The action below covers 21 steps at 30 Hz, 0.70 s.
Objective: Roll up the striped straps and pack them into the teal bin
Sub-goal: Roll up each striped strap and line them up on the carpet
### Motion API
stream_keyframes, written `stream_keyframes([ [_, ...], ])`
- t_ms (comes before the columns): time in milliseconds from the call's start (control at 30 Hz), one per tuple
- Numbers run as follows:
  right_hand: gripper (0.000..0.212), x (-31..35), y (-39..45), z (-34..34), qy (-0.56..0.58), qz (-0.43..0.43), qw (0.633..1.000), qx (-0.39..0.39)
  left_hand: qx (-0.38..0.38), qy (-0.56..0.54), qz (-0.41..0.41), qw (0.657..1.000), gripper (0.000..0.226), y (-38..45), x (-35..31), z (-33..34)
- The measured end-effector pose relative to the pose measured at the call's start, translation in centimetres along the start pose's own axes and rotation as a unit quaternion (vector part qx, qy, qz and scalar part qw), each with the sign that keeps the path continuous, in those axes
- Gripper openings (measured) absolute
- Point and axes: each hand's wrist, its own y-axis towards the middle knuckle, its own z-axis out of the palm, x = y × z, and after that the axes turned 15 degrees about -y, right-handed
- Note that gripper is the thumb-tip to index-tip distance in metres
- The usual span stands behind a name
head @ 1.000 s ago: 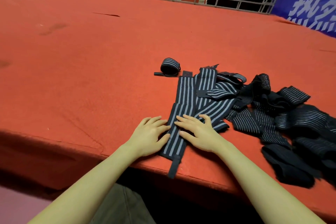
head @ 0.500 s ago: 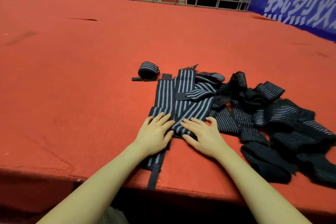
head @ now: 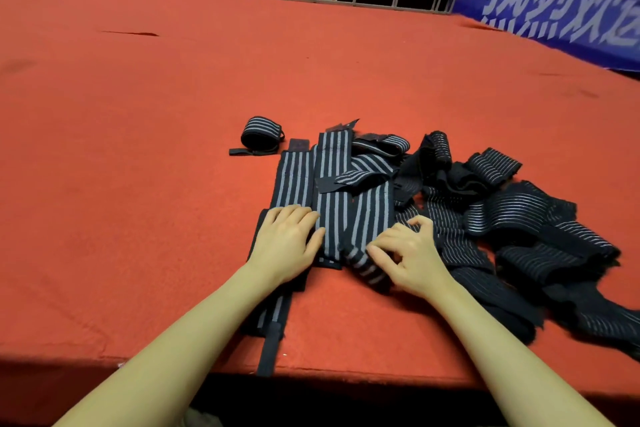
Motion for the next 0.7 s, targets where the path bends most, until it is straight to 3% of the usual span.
stream_keyframes([
  [133, 0.035, 1.1, 3.7, 0.0, -0.026, 0.056, 0.998, -0.001, 0.029, -0.001, -0.021, 0.999, 0.057, 2.9, 0.1, 0.2],
  [233, 0.029, 0.9, 6.2, 1.2, -0.067, 0.078, 0.99, 0.093, 0.092, 0.004, -0.059, 0.994, 0.062, 4.4, 0.0, 1.3],
  [333, 0.04, 0.2, 8.0, 2.9, -0.102, 0.066, 0.976, 0.18, 0.13, 0.019, -0.078, 0.988, 0.049, 5.2, 0.8, 2.4],
  [467, 0.052, -1.4, 9.8, 4.9, -0.179, 0.011, 0.953, 0.245, 0.189, 0.016, -0.075, 0.979, 0.059, 5.3, 2.1, 3.3],
  [600, 0.054, -3.5, 12.1, 6.6, -0.21, -0.023, 0.946, 0.248, 0.18, -0.039, -0.094, 0.978, 0.064, 5.3, 2.8, 3.9],
  [700, 0.041, -3.9, 13.0, 8.0, -0.184, -0.001, 0.964, 0.193, 0.155, -0.033, -0.08, 0.984, 0.077, 6.4, 3.7, 3.7],
])
